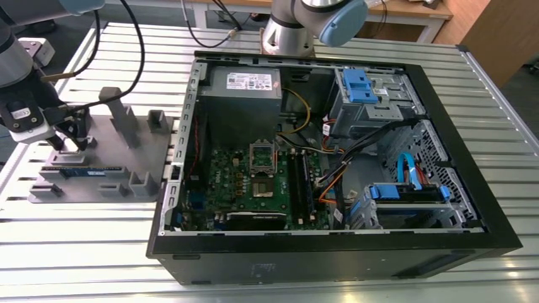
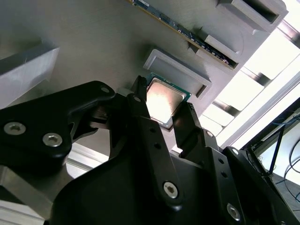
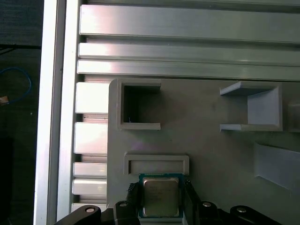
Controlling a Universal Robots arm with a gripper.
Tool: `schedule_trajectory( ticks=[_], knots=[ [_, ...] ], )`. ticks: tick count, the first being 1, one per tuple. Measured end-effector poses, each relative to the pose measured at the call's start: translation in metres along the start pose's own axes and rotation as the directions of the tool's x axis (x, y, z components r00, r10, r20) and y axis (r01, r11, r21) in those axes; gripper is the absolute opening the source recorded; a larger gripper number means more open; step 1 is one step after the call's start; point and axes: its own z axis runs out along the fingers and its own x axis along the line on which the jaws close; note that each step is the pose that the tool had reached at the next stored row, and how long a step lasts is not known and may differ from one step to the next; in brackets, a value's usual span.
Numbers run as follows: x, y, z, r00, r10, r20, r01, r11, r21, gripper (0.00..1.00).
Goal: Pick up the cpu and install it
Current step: 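Pick up the cpu and move it towards the insertion slot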
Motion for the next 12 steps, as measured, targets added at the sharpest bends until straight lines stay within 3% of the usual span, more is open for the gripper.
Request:
schedule_trajectory(
  ticks=[12],
  knots=[
    [-0.0002,0.0003,-0.0088,1.0000,0.000,0.0003,0.000,1.0000,-0.0008,0.47]
  ],
)
